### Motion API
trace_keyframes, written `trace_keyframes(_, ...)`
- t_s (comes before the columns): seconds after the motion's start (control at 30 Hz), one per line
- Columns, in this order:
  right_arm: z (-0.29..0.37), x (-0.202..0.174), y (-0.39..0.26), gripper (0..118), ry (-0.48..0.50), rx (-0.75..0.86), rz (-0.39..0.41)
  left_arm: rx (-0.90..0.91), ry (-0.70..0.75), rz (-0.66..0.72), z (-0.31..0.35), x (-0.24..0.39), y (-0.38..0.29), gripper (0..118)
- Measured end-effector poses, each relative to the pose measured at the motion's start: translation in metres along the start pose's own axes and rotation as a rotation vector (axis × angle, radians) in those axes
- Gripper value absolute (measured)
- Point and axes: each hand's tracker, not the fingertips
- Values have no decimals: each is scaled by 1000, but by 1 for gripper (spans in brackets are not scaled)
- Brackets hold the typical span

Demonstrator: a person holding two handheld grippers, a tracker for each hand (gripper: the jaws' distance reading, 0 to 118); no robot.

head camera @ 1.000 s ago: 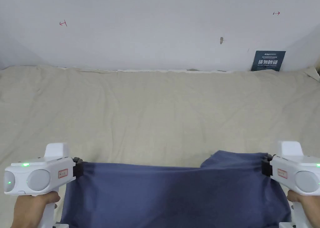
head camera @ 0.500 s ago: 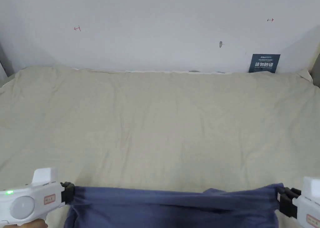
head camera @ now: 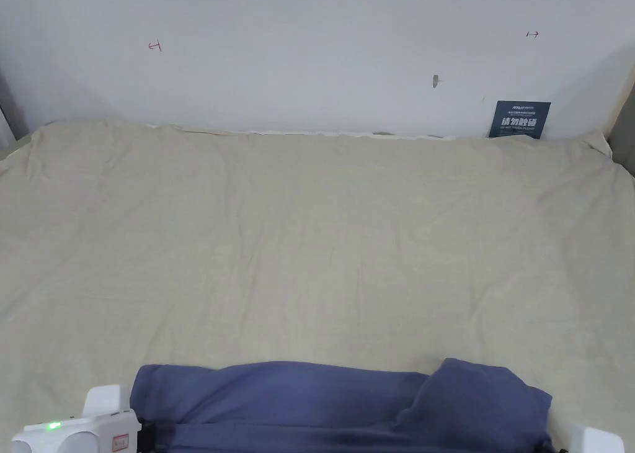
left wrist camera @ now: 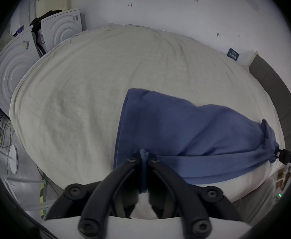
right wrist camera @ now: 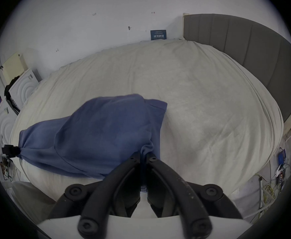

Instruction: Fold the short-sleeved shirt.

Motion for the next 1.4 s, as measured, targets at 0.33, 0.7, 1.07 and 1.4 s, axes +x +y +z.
trace_keyframes(0.33,86,-45,82,104,-32,386,108,336,-117,34,92,36,53,115)
trace_keyframes(0.7,156,-119,114,82,-101,764,228,840,-103,-131,180,108,76,74)
trace_keyframes(1.07,158,-132,103,2,-100,821,258,825,-154,-178,155,100,81,0)
trace_keyframes(1.4,148,-133,100,2,-74,785,252,633,-215,-104,127,74,83,0)
